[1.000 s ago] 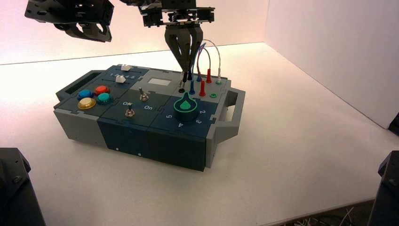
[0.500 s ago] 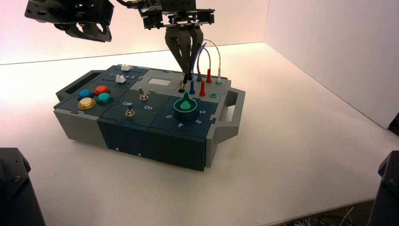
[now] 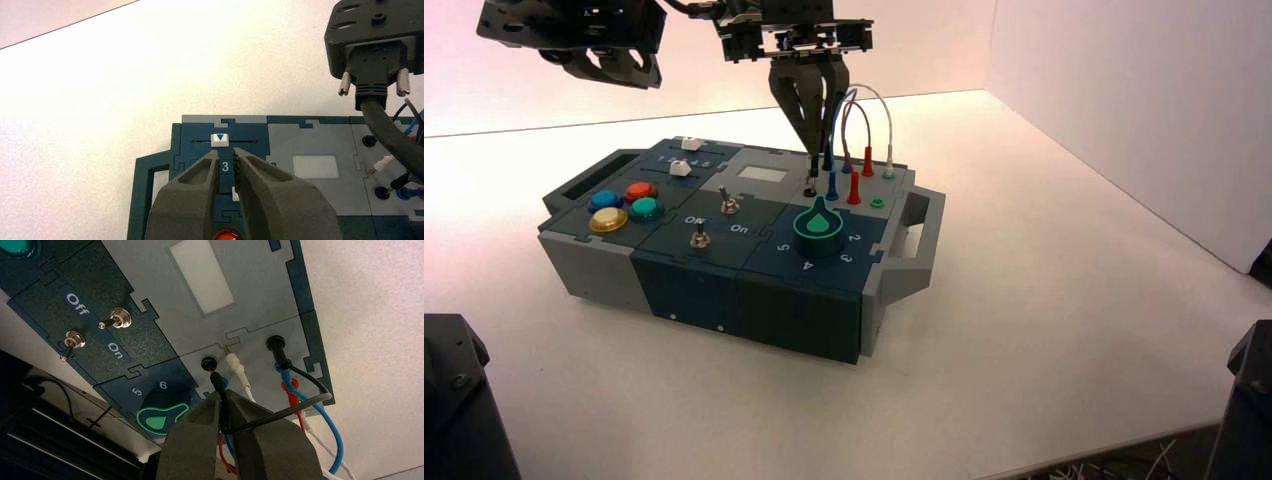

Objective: Insert the black wire.

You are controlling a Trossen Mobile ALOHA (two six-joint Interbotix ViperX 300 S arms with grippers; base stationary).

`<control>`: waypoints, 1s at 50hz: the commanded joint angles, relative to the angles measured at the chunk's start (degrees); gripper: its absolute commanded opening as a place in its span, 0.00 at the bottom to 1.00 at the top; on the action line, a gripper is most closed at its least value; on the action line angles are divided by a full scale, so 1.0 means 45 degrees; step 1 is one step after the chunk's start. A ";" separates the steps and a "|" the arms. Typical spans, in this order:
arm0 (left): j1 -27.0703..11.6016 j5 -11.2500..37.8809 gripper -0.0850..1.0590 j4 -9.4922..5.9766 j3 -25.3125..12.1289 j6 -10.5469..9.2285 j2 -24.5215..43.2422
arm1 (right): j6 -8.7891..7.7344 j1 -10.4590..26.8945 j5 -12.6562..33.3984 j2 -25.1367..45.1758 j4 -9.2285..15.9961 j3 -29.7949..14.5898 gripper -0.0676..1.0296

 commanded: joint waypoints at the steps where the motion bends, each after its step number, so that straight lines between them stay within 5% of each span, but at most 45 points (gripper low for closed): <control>1: -0.0078 -0.0137 0.23 0.0020 -0.0293 0.0059 -0.0059 | -0.0117 0.0098 0.0098 -0.0273 0.0039 -0.0371 0.04; 50: -0.0078 -0.0176 0.23 0.0039 -0.0332 0.0059 0.0117 | -0.0078 0.0098 0.0391 -0.0449 0.0039 -0.0566 0.04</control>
